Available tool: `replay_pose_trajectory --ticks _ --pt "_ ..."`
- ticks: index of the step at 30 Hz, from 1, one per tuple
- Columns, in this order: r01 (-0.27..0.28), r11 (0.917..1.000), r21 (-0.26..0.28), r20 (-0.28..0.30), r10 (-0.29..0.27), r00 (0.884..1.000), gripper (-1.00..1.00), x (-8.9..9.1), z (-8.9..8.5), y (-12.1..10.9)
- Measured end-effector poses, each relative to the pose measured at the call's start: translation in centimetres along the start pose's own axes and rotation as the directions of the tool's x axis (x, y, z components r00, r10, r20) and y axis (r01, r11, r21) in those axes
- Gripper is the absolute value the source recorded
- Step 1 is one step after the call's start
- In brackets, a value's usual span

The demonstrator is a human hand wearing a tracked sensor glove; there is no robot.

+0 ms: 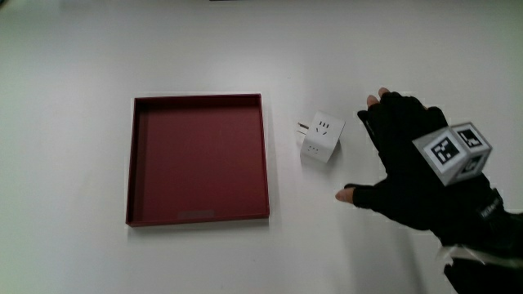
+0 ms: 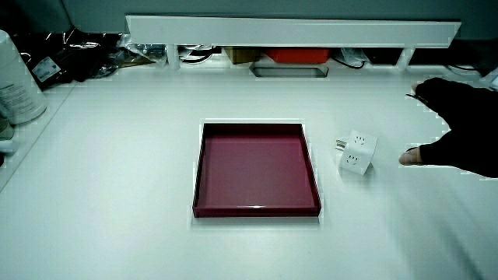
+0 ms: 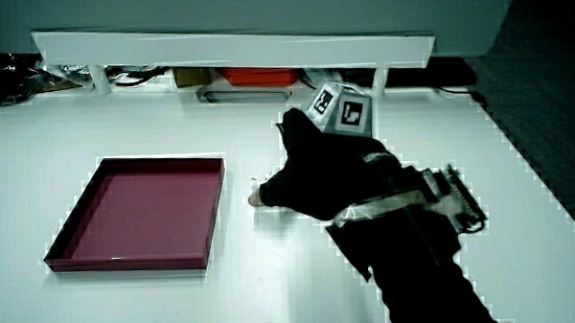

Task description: Pick socket

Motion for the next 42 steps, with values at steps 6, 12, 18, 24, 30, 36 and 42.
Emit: replay_pose_trajectory --ticks 6,12,18,24,30,36,42 --pt "0.028 0.9987 -0.043 -0.064 -0.031 0.997 0.0 1.1 -0.7 2.9" --pt "0.045 0.9939 -0.1 -0.106 -0.056 0.993 0.0 1.4 -1.7 5.2" --pt "0.085 0.9864 -0.14 -0.106 -0.101 0.989 0.0 2.1 -3.2 7.1" --pt "0.11 0.9795 -0.169 -0.12 -0.131 0.984 0.0 3.1 -4.9 8.7" --pt "0.153 0.9688 -0.195 -0.112 -0.177 0.978 0.0 4.1 -6.5 10.1" --pt "0.176 0.9604 -0.216 -0.121 -0.205 0.971 0.0 4.8 -7.5 10.9" --pt "0.188 0.9576 -0.218 -0.12 -0.218 0.969 0.0 4.9 -8.1 11.2"
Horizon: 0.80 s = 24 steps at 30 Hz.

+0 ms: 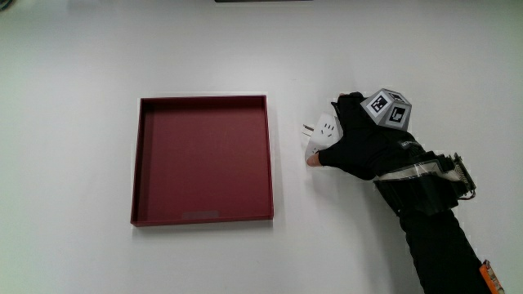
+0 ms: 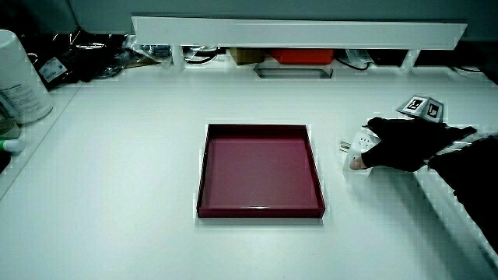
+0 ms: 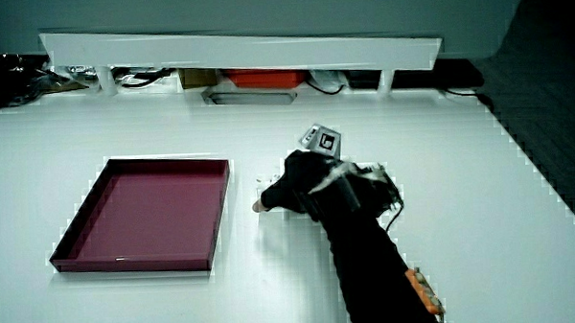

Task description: Pick socket

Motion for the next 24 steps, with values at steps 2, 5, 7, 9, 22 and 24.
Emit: replay_pose_trajectory --ticks 2,5,7,9,22,24 --pt "-0.014 0.9999 0.005 -0.005 0.014 1.0 0.0 -0.08 -0.07 -0.06" --pt "-0.004 0.9999 0.016 -0.01 0.005 1.0 0.16 0.11 -0.14 0.04" --pt "-0.014 0.9991 0.041 -0.003 0.014 1.0 0.26 0.15 -0.16 0.12" --pt "-0.017 0.9986 0.05 -0.016 0.018 1.0 0.37 0.05 -0.06 -0.05" --pt "-0.054 0.989 0.138 -0.057 0.062 0.996 1.0 0.22 0.11 -0.64" --pt "-0.064 0.9866 0.15 -0.057 0.073 0.996 1.0 0.12 0.36 -0.8"
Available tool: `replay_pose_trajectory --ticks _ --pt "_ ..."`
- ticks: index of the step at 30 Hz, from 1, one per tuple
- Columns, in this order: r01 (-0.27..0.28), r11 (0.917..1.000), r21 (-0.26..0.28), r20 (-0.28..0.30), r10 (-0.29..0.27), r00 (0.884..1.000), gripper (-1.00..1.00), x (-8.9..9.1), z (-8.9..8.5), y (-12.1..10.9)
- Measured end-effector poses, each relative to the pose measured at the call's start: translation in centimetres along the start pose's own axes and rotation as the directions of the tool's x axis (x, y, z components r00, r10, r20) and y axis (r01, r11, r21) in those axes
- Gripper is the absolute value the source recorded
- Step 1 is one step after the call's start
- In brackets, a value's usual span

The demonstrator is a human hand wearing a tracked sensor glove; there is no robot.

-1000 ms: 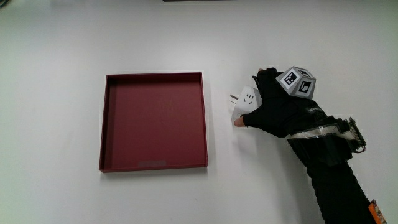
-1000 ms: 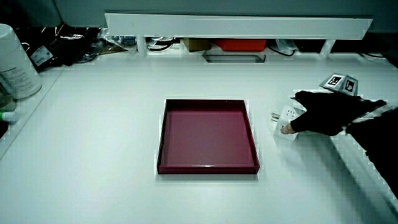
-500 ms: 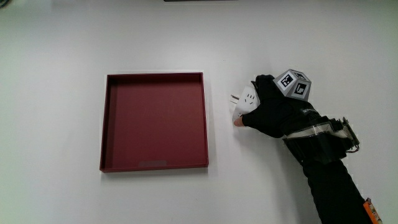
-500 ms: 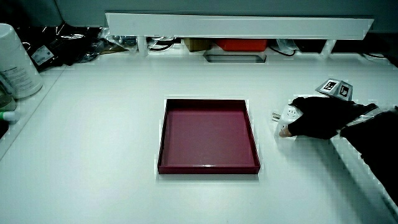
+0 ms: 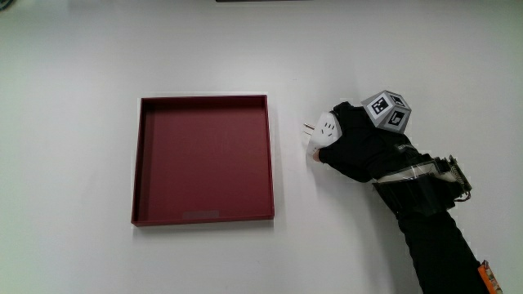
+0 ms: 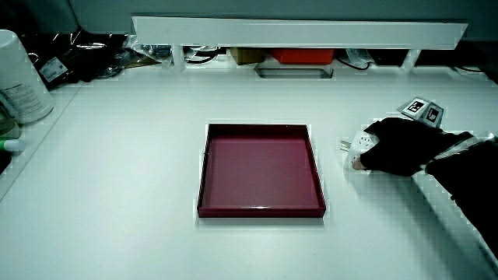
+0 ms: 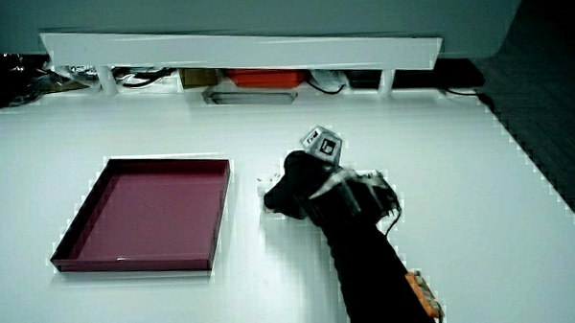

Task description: Pick socket

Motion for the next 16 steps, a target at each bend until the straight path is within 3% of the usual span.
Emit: replay_pose_trajectory --ticks 6,11,16 --pt "-0.065 0.9975 0.028 0.004 0.065 0.998 1.0 -1.9 1.3 -1.4" --pt "-0.124 0.9906 0.057 0.013 0.123 0.992 1.0 -4.0 2.0 -2.3" --pt "-0.216 0.9741 0.066 0.027 0.215 0.976 1.0 -7.3 2.2 -3.4"
